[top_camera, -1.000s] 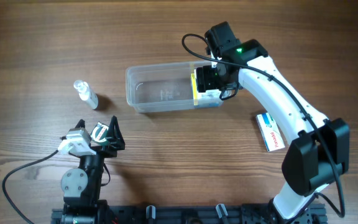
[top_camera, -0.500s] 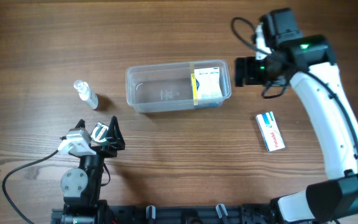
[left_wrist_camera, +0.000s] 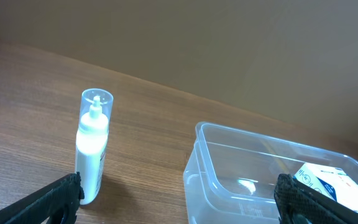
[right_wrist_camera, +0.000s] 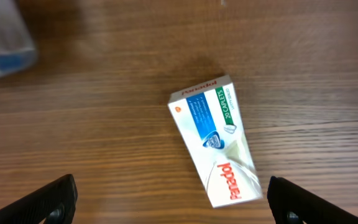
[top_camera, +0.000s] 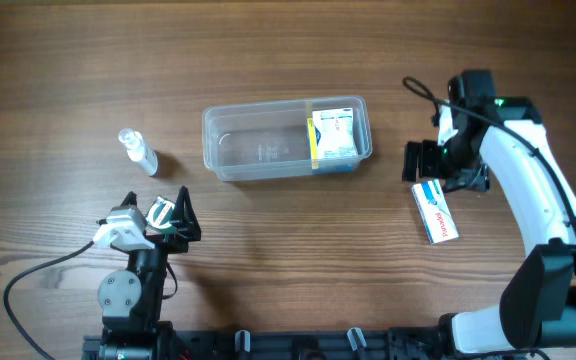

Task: Pack container
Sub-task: 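Open the right gripper and withdraw toward the Panadol box, then grasp the white Panadol box with the right gripper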

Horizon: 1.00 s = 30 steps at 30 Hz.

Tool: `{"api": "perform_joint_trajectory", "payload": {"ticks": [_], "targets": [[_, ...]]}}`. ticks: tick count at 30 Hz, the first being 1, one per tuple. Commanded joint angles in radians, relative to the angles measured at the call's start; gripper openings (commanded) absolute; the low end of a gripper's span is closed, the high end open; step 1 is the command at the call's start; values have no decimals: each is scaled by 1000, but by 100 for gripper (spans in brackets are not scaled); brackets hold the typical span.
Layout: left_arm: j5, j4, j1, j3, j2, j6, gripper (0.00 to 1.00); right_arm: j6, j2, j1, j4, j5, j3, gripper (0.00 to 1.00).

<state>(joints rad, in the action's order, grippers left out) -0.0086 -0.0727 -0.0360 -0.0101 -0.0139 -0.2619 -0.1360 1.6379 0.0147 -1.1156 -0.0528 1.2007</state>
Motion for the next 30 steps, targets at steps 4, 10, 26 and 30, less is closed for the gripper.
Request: {"api": "perform_joint_trajectory", "payload": {"ticks": [4, 10, 26, 30], "targets": [[12, -2, 10, 5, 7, -8, 100, -6, -20, -3, 147, -13, -150, 100], [12, -2, 10, 5, 7, -8, 100, -32, -20, -3, 225, 53, -198, 100], [12, -2, 10, 5, 7, -8, 100, -51, -8, -3, 350, 142, -332, 99], [12, -2, 10, 5, 7, -8, 100, -62, -8, -3, 344, 142, -333, 83]]}}
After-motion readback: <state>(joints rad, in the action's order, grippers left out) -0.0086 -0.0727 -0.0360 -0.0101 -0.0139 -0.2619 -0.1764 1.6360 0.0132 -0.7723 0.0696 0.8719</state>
